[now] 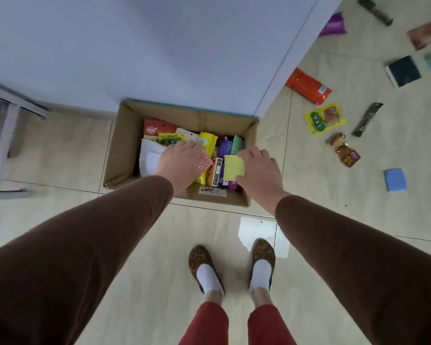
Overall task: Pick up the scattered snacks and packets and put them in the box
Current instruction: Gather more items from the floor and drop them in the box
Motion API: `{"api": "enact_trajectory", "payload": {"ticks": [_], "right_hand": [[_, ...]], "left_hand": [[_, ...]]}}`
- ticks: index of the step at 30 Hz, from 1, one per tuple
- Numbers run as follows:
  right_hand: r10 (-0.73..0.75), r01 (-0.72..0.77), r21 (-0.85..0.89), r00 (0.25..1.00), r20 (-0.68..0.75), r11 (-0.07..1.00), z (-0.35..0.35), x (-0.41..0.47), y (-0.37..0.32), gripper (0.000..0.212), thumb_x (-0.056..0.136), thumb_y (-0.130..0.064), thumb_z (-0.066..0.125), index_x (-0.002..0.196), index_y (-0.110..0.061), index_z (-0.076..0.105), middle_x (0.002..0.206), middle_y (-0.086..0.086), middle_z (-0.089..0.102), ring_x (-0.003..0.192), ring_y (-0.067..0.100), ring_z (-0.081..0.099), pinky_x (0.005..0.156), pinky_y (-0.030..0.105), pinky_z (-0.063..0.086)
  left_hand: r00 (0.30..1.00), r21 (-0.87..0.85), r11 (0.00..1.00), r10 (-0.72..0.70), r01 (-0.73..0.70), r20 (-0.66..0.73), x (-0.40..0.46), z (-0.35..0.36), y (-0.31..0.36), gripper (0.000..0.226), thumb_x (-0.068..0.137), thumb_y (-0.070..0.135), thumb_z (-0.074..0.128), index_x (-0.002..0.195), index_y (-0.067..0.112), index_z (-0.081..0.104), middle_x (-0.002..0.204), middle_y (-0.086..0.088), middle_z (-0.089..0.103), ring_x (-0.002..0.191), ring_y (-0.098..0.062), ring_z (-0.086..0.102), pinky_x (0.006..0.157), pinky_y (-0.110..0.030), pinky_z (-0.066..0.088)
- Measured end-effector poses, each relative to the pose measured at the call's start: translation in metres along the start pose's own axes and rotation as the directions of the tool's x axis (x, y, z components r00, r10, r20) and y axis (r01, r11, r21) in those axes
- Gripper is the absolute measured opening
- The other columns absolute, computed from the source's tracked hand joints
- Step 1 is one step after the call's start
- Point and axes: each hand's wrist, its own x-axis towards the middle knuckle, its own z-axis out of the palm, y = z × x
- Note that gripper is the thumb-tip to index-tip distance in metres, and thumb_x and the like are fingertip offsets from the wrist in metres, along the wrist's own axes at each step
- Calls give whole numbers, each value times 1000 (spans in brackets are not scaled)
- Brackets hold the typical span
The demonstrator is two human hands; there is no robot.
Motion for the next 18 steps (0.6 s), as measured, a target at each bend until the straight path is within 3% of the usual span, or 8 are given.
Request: {"api": "enact_trajectory", "payload": {"ticks": [3, 7, 18], "right_hand": [[62, -61, 35, 998, -15, 998, -30, -33, 24, 53, 85, -21, 63, 137, -21, 49, 131, 2, 50, 118, 25, 45, 94, 38, 42], [163, -159, 101, 986, -37, 982, -72, -85, 75, 55, 86, -23, 63, 140, -21, 49, 135, 1, 49, 121, 25, 44, 97, 37, 42], [360, -344, 136, 925, -117, 929, -160, -246, 268, 55, 89, -26, 66, 141, -20, 49, 134, 2, 52, 121, 25, 47, 98, 35, 43]], "left_hand": [[997, 25, 997, 71, -72, 32, 0, -27, 48, 48, 81, 33, 71, 123, 17, 53, 117, -2, 58, 112, -26, 53, 92, -41, 45], [984, 63, 982, 175, -178, 37, -2, -63, 122, 51, 82, 35, 70, 126, 18, 51, 118, -1, 57, 113, -24, 52, 87, -38, 44], [938, 95, 933, 343, -346, 48, -7, -110, 370, 53, 82, 36, 69, 129, 19, 50, 123, 0, 55, 118, -23, 51, 91, -38, 44]]}}
